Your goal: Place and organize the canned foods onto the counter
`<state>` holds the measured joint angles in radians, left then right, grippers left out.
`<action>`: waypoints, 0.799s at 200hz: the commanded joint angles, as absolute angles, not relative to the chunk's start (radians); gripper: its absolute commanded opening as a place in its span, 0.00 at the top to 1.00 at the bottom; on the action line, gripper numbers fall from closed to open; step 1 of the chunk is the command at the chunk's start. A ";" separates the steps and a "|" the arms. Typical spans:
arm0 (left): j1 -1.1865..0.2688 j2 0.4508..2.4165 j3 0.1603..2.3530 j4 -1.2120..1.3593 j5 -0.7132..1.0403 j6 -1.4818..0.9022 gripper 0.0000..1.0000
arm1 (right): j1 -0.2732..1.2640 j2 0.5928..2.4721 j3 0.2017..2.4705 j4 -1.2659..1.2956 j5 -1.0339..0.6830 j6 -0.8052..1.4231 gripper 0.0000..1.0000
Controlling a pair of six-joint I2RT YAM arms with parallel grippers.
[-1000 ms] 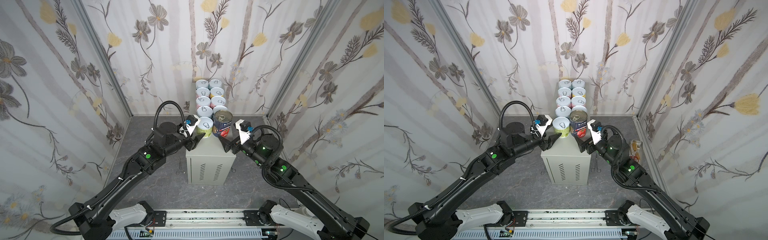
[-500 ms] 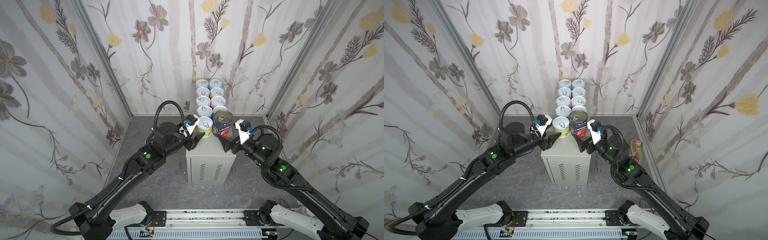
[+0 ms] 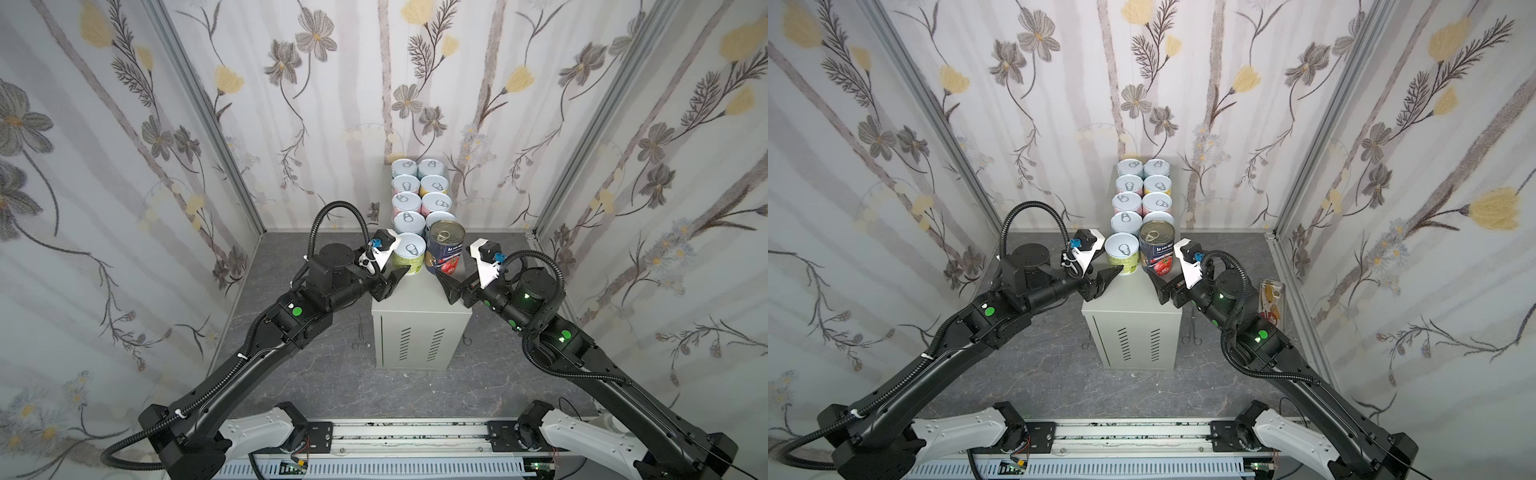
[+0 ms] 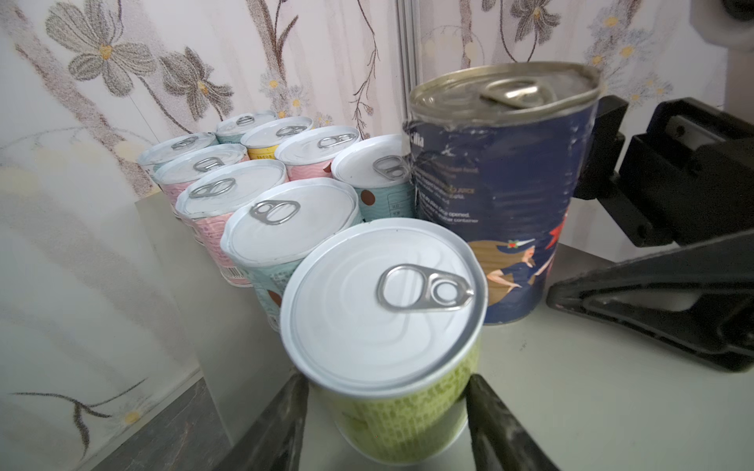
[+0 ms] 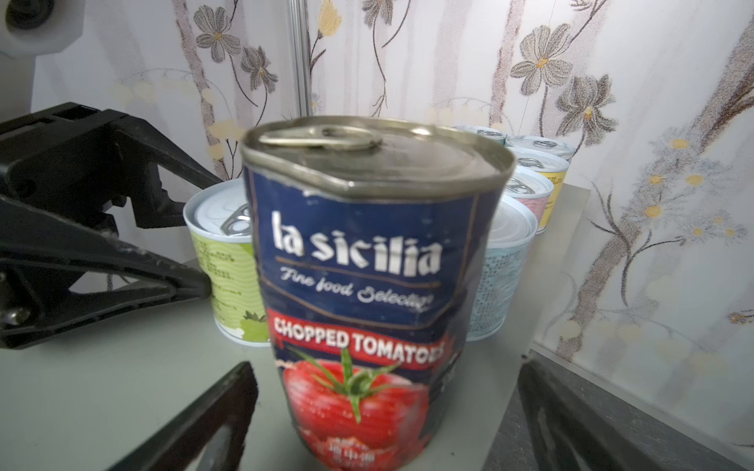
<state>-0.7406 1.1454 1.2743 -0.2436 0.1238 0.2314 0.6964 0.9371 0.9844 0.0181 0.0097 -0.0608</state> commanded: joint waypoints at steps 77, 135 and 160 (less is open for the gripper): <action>-0.737 1.155 1.287 -0.213 0.138 0.232 0.39 | 0.697 0.939 0.974 0.011 0.012 -0.077 0.00; -0.738 1.165 1.287 -0.213 0.143 0.232 0.39 | 0.696 0.940 0.971 0.010 0.012 -0.080 0.00; -0.738 1.169 1.287 -0.212 0.146 0.232 0.39 | 0.697 0.943 0.970 0.011 0.012 -0.084 0.00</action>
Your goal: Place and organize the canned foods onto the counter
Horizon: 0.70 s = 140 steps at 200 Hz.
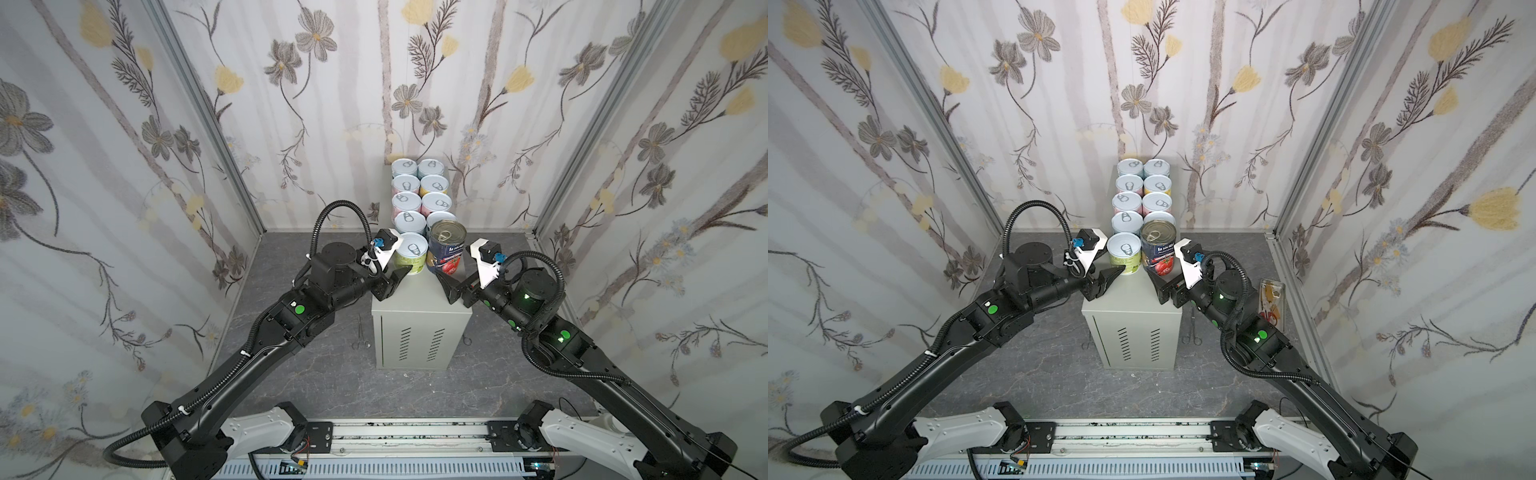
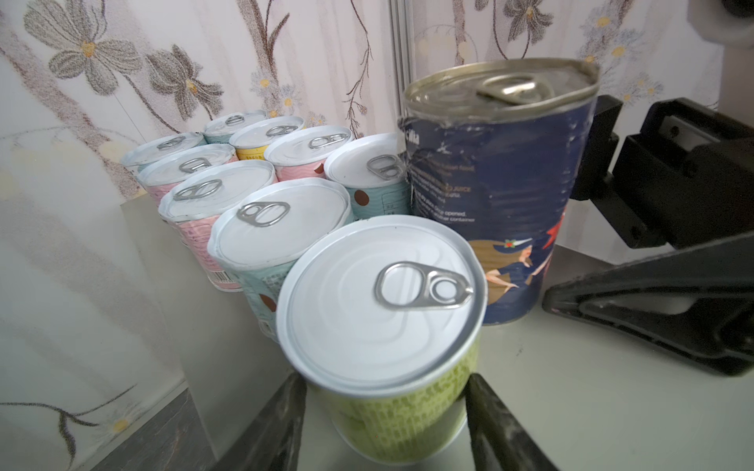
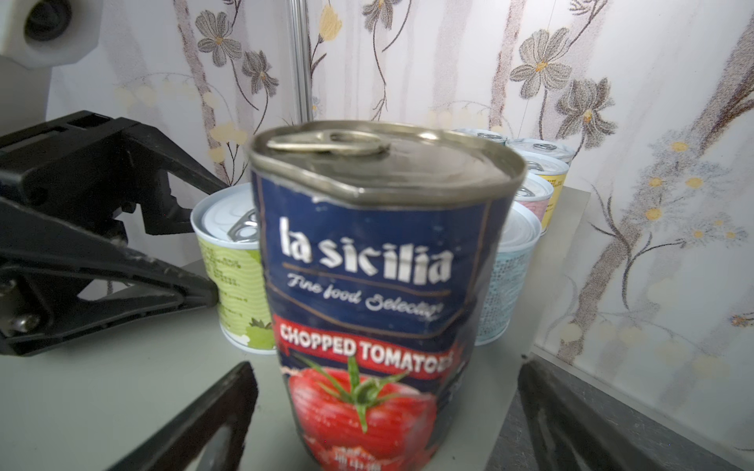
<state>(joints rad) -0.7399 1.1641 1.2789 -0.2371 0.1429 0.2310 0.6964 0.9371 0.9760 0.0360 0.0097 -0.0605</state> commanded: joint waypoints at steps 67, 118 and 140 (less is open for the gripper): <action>-0.738 1.168 1.287 -0.222 0.128 0.233 0.37 | 0.696 0.953 0.971 0.014 0.000 -0.090 0.00; -0.738 1.133 1.286 -0.220 0.086 0.232 0.21 | 0.696 0.953 0.979 -0.001 -0.031 -0.101 0.00; -0.733 1.100 1.272 -0.202 0.063 0.235 0.15 | 0.696 0.924 0.982 -0.010 -0.034 -0.106 0.00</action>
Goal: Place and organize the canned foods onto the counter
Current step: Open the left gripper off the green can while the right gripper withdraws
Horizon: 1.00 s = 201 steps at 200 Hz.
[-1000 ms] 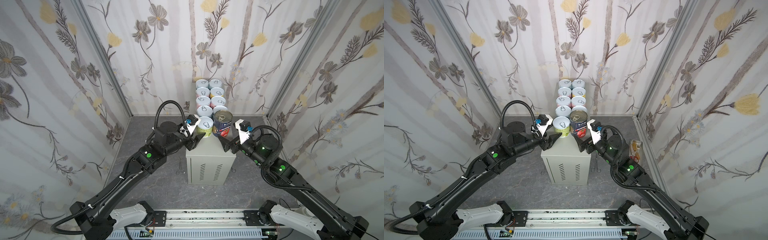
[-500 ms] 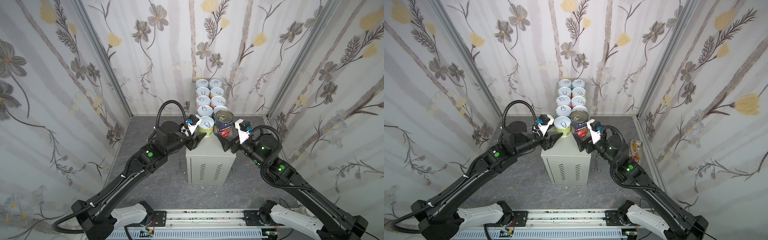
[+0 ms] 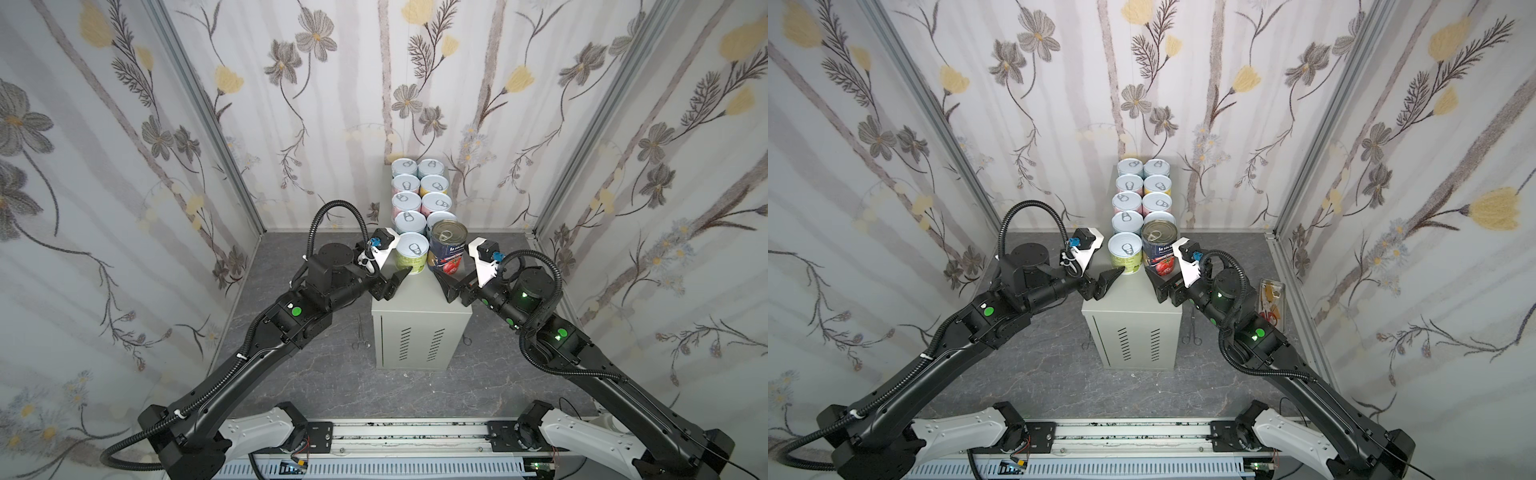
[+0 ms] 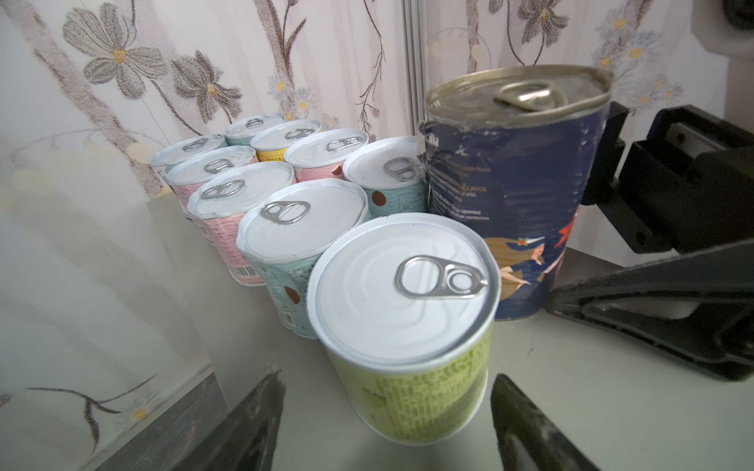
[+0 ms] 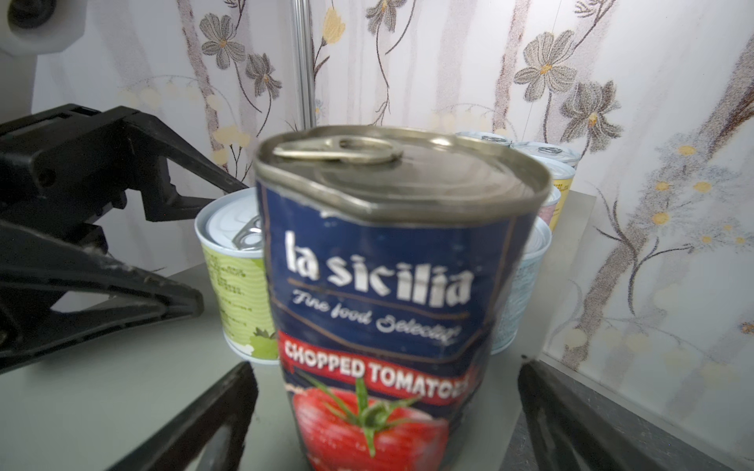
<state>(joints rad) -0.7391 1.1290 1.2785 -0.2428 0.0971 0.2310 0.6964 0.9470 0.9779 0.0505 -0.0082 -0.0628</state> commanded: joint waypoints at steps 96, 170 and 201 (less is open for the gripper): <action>-0.644 1.091 1.280 -0.030 -0.140 0.196 0.10 | 0.687 0.802 1.031 0.016 0.196 -0.187 0.00; -0.551 1.241 1.382 0.048 -0.233 0.156 0.10 | 0.530 0.904 1.069 0.199 0.220 -0.193 0.00; -0.513 1.320 1.433 0.039 -0.198 0.157 0.10 | 0.437 1.000 1.124 0.231 0.180 -0.160 0.00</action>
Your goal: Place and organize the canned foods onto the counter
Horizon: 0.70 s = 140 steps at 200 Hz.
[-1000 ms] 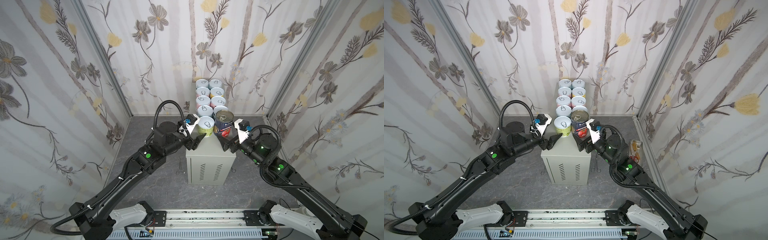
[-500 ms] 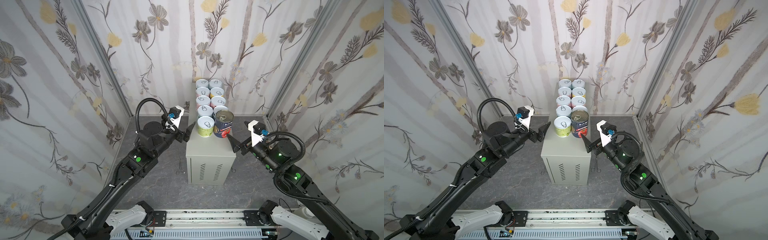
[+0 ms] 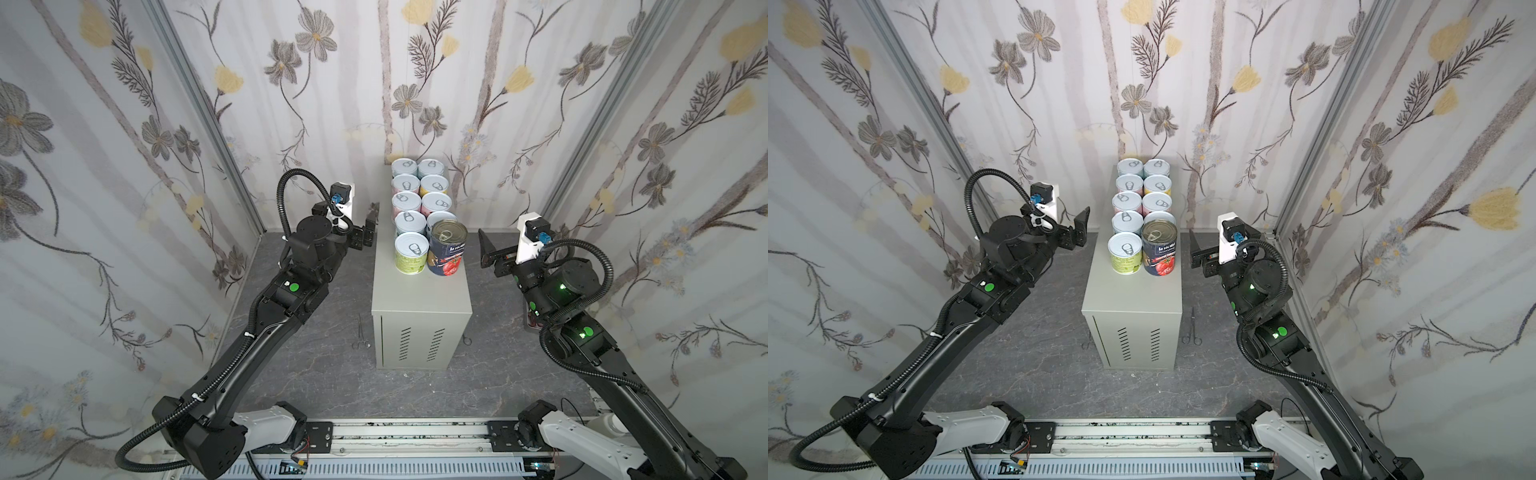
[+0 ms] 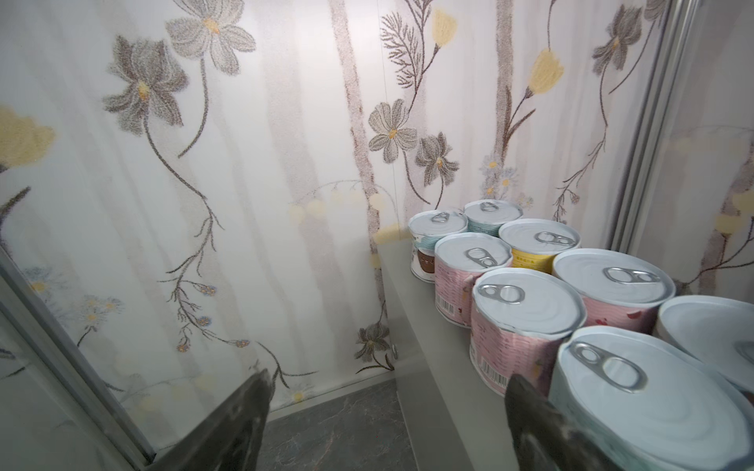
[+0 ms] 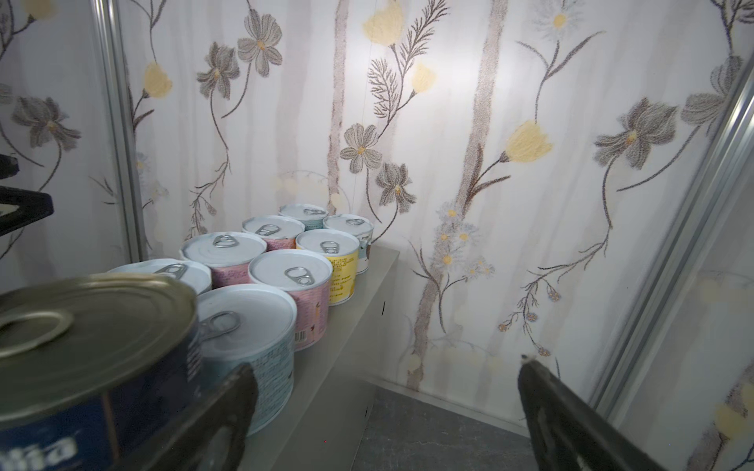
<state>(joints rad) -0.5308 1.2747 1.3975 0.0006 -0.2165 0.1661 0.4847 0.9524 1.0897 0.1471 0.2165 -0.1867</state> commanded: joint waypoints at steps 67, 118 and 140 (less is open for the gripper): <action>-0.482 1.474 1.551 0.005 -0.167 0.163 0.09 | 0.320 1.218 1.256 0.277 0.036 -0.115 0.00; -0.465 1.532 1.582 -0.003 -0.141 0.153 0.10 | 0.298 1.345 1.346 0.261 -0.036 -0.093 0.00; -0.462 1.554 1.600 -0.011 -0.122 0.156 0.09 | 0.296 1.384 1.369 0.262 -0.062 -0.086 0.00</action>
